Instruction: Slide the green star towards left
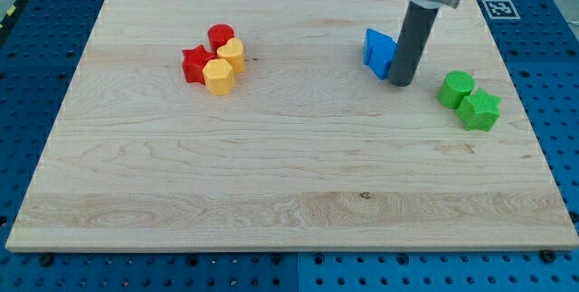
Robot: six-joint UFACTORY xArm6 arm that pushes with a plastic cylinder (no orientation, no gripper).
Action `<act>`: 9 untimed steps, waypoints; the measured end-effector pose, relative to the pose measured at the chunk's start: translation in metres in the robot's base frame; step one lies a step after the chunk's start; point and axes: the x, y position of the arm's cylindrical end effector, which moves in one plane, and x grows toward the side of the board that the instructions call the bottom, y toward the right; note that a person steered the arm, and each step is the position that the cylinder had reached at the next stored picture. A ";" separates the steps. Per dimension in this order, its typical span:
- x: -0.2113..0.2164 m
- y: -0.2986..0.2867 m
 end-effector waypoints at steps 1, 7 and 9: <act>0.000 -0.009; 0.121 0.050; 0.112 0.202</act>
